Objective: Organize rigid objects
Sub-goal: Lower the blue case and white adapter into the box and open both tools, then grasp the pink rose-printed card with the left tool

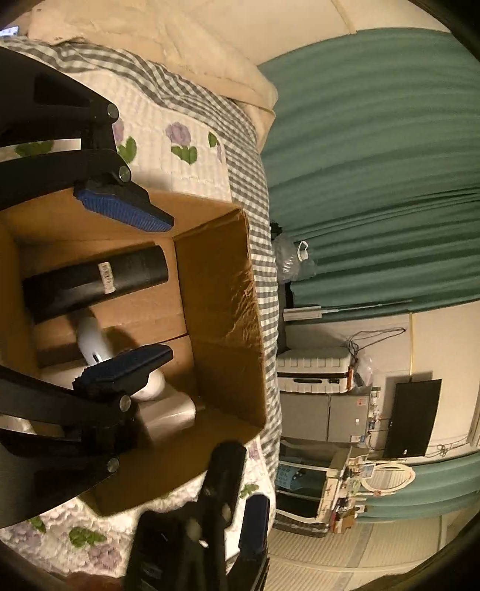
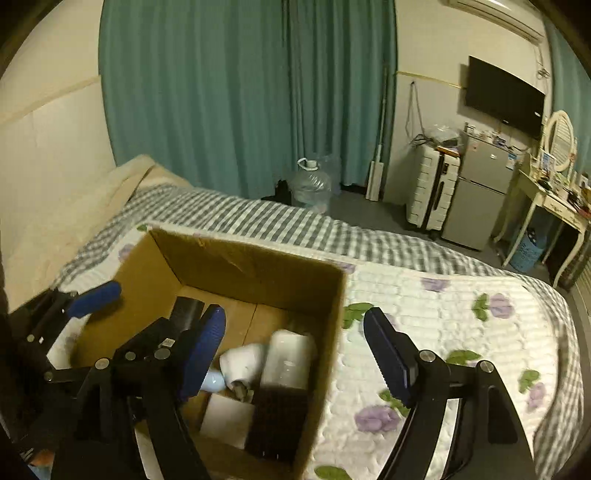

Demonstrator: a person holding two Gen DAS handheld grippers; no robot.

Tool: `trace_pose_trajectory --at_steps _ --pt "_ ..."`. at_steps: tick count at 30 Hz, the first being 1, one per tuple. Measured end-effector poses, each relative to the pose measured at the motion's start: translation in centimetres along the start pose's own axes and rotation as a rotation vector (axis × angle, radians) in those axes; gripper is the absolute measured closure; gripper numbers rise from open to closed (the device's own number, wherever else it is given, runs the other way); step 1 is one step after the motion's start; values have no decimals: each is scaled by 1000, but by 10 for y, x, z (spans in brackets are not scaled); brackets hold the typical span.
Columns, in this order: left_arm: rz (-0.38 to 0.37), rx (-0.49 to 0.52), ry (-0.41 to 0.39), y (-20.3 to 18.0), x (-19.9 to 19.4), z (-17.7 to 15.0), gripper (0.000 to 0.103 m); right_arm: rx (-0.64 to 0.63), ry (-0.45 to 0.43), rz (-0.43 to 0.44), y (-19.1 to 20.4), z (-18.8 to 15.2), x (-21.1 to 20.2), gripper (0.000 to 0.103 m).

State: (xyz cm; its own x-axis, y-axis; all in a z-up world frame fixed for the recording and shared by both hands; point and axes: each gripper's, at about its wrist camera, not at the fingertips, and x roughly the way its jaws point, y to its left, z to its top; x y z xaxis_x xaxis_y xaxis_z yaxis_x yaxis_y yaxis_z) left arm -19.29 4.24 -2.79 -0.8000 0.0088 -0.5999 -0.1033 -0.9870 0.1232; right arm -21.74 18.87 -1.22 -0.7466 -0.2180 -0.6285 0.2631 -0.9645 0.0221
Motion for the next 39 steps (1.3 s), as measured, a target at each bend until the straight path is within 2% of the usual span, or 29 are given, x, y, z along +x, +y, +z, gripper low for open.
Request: trace_pose_trajectory --at_steps 7,11,15,19,22,30,33,39 --pt "-14 -34 -8 7 -66 -8 36 1 -12 -66 -5 -10 -81 26" --pt "-25 -42 2 6 -104 -25 36 -13 -21 -65 1 -35 -126 24" --pt "-50 -34 50 -1 -120 -55 36 -14 5 -55 3 -73 -150 23" --pt "-70 -25 102 -13 -116 -86 36 33 39 -13 0 -109 -150 23" --pt "-97 -21 153 -23 -108 -111 36 59 77 -11 -5 -126 -140 23" --pt "-161 92 262 -59 -89 -157 36 66 121 -22 -6 -139 -119 23" --pt "-148 136 297 -68 -80 -166 36 74 135 -22 -9 -142 -113 23" --pt "-115 152 319 -70 -58 -171 36 82 152 -25 -12 -145 -106 23"
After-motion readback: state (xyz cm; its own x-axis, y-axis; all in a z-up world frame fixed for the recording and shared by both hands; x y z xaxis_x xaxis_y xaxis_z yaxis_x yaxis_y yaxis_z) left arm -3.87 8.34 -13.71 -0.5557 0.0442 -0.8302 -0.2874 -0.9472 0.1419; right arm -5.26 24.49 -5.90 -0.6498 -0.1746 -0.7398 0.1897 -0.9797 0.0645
